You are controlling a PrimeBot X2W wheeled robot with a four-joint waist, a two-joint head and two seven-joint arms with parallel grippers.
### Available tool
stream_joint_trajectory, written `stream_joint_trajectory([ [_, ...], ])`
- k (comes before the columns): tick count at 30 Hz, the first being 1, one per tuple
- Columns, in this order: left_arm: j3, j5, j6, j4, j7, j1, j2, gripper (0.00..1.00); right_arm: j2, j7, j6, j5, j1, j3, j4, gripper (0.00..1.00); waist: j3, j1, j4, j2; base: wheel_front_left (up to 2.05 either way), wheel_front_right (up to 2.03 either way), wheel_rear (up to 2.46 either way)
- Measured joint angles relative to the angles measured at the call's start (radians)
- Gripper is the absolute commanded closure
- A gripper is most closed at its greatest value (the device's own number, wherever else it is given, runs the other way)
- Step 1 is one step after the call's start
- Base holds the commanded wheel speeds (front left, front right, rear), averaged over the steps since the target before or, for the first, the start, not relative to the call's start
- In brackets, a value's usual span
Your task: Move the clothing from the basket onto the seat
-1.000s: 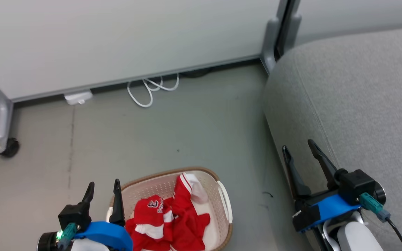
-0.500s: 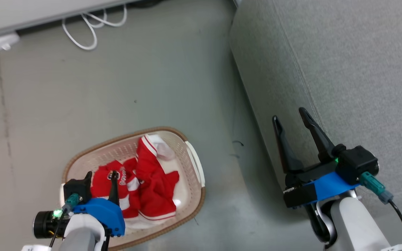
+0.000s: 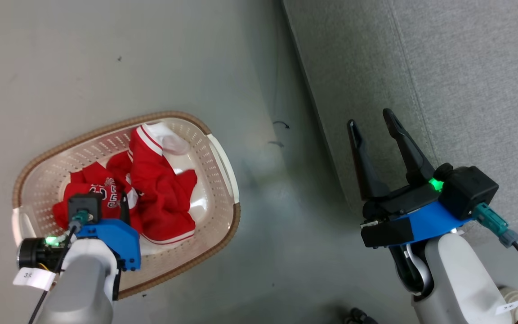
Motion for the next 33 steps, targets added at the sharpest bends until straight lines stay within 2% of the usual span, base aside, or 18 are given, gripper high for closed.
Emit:
stream_joint_trajectory([
  [10,-0.025,0.029,0.066,0.066,-0.006,-0.101,0.054,0.0,0.0,-0.001,0.0,0.036,-0.015,0.01,-0.029,0.0,0.114,-0.0001,-0.019,0.0,0.0,0.0,0.0],
  [15,-0.033,0.035,0.078,0.099,0.004,-0.137,0.063,0.0,0.0,-0.001,0.0,0.052,-0.023,0.027,-0.033,0.0,0.152,0.0,-0.018,0.0,0.0,0.0,0.0],
  [16,-0.032,0.034,0.079,0.105,0.005,-0.142,0.063,0.53,0.0,-0.001,0.0,0.053,-0.024,0.029,-0.033,0.0,0.157,-0.0001,-0.017,0.0,0.0,0.0,0.0],
  [17,-0.033,0.032,0.079,0.108,0.005,-0.146,0.063,1.0,0.0,-0.001,0.0,0.053,-0.025,0.03,-0.033,0.0,0.161,-0.0001,-0.017,0.0,0.0,0.0,0.0],
  [33,-0.053,0.003,0.042,0.156,-0.003,-0.174,0.053,1.0,0.0,-0.001,0.0,0.06,-0.041,0.032,-0.026,0.0,0.141,-0.0002,-0.014,0.0,0.0,0.0,0.0],
])
